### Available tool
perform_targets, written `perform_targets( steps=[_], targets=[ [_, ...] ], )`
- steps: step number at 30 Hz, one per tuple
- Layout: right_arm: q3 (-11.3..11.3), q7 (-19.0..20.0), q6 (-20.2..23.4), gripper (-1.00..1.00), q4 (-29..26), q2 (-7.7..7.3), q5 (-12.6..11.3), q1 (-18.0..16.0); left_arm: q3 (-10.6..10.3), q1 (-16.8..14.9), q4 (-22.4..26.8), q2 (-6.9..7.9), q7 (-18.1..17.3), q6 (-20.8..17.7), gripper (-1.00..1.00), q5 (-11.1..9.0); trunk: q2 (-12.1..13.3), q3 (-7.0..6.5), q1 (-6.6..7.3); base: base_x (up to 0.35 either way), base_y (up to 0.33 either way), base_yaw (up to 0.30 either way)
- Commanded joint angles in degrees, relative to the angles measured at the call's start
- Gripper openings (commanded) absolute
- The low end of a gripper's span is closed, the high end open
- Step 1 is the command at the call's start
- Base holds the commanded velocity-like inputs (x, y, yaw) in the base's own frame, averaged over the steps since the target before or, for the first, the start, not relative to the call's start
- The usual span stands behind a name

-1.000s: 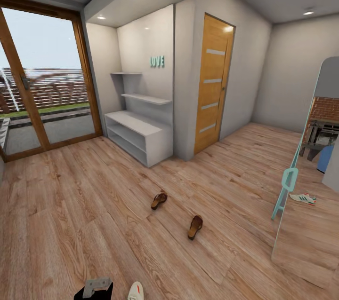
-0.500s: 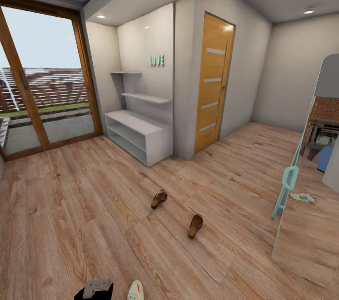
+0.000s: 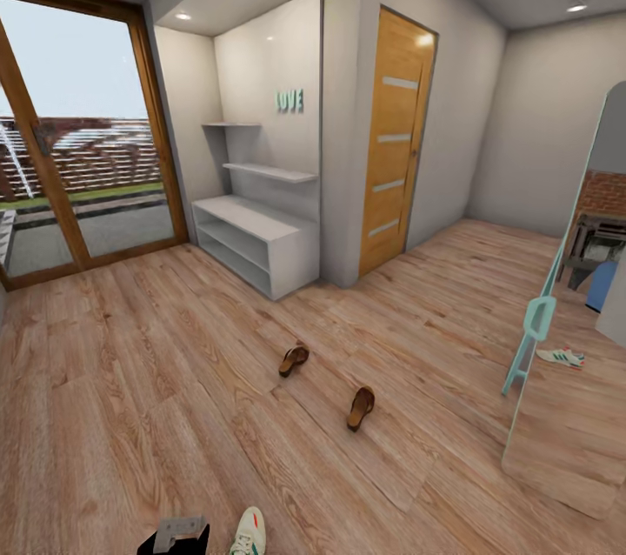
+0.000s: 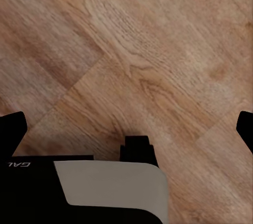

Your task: Pick up the two gym shoes and the two sandals from the corridor floor and place them onto the hallstand (shoe rack) in the corridor, making sure they are on the rack and not on the floor. Arrange them so the two gym shoes are next to each other and the two sandals are next to each other.

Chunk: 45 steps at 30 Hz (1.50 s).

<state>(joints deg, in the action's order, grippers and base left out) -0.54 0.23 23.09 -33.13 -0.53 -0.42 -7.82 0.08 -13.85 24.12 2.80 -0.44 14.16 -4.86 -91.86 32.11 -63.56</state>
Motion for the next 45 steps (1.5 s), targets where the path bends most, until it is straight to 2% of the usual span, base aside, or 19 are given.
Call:
perform_targets(
  steps=[1,11,22,25,28,29,33,42,45],
  targets=[
    [-0.06,0.03,0.31,1.0,-0.1,0.0,-0.06,-0.01,-0.08,-0.03,-0.03,0.01,-0.04,0.16,1.0,-0.5,-0.45,0.34,-0.22,0.0,0.0,0.0],
    [-0.12,0.11,0.3,1.0,-0.13,-0.07,-0.11,-0.01,-0.08,-0.03,-0.03,0.01,-0.01,0.16,1.0,-0.42,-4.46,2.99,-2.42,0.0,0.0,0.0],
    [-0.44,-0.09,0.57,1.0,-1.66,-0.24,-0.04,-0.34,0.0,-0.46,0.55,0.07,0.0,0.0,1.0,-0.18,-8.87,5.11,-4.83,0.0,0.0,0.0],
    [-0.48,-0.31,0.89,1.0,-4.66,-0.3,-0.03,-2.15,0.0,-1.88,1.02,0.04,0.03,-0.08,1.0,-0.17,-10.07,5.65,-5.49,0.0,0.0,0.0],
    [-0.5,-0.29,1.43,1.0,-7.34,-0.42,-0.07,-6.19,0.0,-3.85,1.24,0.02,0.01,-0.27,1.0,-0.19,-11.27,6.19,-6.15,0.0,0.0,0.0],
    [-0.52,-0.24,1.9,1.0,-8.05,-0.46,-0.08,-8.48,0.0,-4.56,1.29,0.02,-0.02,-0.4,1.0,-0.21,-11.68,6.37,-6.37,0.0,0.0,0.0],
    [-0.55,-0.12,2.79,1.0,-9.05,-0.46,-0.15,-11.89,-0.08,-5.5,1.11,-0.09,-0.07,-0.57,1.0,-0.2,-13.28,7.08,-7.25,0.0,0.0,0.0],
    [-0.45,-0.34,1.92,1.0,-9.3,-0.27,-0.04,-13.0,-0.16,-5.81,0.15,-0.01,-0.09,-0.59,1.0,-0.16,-16.89,8.7,-9.23,0.0,0.0,0.0],
    [-0.44,-0.33,-0.52,1.0,-9.18,-0.26,-0.03,-13.07,-0.17,-5.82,-1.15,0.0,-0.09,-0.53,1.0,-0.16,-18.09,9.24,-9.88,0.0,0.0,0.0]
  ],
)
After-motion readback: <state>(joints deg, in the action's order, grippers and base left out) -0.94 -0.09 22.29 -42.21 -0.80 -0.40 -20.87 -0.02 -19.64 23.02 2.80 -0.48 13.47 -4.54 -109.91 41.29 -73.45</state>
